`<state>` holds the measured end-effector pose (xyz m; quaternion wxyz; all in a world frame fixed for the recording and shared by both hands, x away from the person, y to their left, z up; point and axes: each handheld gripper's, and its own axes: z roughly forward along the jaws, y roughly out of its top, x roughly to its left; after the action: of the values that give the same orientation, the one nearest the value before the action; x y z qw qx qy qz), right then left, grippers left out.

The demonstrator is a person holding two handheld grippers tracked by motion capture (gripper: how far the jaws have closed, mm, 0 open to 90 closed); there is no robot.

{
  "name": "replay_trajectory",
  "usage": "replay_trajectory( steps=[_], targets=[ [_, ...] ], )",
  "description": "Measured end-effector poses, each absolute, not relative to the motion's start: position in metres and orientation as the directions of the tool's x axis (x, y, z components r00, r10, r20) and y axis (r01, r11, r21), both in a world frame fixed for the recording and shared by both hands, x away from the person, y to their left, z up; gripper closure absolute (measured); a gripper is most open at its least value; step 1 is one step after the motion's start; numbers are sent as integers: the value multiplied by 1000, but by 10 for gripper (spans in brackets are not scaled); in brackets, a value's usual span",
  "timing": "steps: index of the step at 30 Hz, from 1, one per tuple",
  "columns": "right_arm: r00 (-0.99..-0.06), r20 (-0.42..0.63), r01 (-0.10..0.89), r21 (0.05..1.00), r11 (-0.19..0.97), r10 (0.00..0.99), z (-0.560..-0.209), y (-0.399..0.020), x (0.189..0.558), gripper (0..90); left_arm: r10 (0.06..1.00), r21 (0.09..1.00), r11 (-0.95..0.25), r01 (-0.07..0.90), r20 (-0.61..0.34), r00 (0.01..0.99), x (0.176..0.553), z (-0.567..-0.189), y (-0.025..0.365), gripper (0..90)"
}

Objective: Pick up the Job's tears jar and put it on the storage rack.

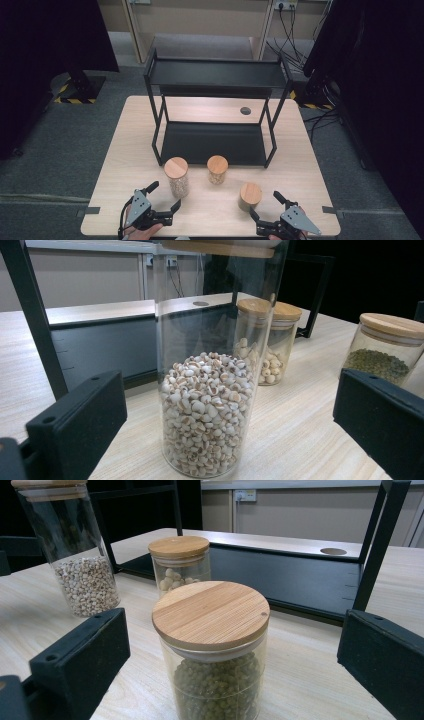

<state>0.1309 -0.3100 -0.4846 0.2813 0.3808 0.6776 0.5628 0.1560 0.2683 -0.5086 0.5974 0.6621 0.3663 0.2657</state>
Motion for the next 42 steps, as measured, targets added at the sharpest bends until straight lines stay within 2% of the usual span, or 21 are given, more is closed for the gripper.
replay_trajectory(
  steps=[28, 42],
  targets=[
    [-553, 58, 192, 980, 60, 831, -485, -310, 130, 7, 806, 986, -14, 166, -87, 586, 157, -509, 266, 2],
    [-553, 70, 202, 978, 52, 830, -486, -310, 131, 6, 808, 985, -11, 172, -92, 581, 171, -501, 258, 7]
  ],
)
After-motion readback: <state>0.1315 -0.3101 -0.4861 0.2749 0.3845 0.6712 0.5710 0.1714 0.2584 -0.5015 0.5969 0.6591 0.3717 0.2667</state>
